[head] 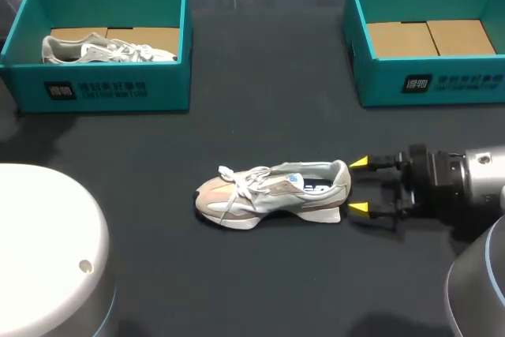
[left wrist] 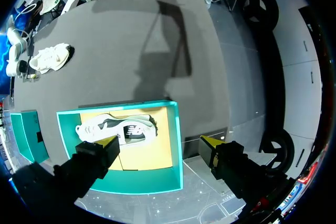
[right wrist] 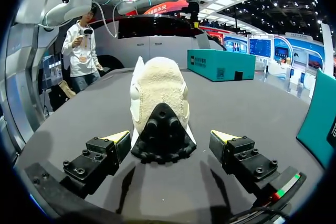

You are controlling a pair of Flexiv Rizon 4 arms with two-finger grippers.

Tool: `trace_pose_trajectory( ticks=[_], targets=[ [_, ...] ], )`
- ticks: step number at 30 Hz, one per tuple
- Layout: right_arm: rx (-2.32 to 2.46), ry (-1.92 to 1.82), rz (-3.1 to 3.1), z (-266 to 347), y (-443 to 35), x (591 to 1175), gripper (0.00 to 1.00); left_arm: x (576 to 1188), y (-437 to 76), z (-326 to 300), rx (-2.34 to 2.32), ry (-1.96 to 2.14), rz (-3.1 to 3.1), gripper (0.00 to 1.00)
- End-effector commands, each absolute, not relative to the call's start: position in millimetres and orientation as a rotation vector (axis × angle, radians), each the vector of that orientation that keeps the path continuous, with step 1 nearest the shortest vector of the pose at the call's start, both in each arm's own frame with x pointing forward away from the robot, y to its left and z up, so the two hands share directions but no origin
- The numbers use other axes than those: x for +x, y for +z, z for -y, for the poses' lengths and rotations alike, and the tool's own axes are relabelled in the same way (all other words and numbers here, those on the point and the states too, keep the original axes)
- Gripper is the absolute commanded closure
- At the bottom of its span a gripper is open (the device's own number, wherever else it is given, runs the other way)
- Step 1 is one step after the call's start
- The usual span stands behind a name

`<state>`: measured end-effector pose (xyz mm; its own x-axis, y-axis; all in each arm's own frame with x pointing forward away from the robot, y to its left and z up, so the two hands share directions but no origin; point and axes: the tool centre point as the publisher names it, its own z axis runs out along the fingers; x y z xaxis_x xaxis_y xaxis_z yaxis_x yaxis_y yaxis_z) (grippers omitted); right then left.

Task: Take the shoe out of the shoebox, open the shoe tongue, remove and reinsert the insole, then place the shoe into the shoebox

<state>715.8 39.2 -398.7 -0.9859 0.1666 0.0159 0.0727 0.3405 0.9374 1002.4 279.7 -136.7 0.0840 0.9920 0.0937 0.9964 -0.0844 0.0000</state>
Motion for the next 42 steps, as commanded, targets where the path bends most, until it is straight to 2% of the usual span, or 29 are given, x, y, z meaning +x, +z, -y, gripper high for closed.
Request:
trace_pose_trajectory(
  ticks=[1,42],
  targets=[
    [0.221,1.74,-2.516,-49,-401,718,0.0,1003,-136,-280,-2.265,-0.108,2.079,0.0],
    [0.178,1.795,-2.511,-102,-412,713,0.0,1003,-136,-280,-2.265,-0.108,2.079,0.0]
  ],
)
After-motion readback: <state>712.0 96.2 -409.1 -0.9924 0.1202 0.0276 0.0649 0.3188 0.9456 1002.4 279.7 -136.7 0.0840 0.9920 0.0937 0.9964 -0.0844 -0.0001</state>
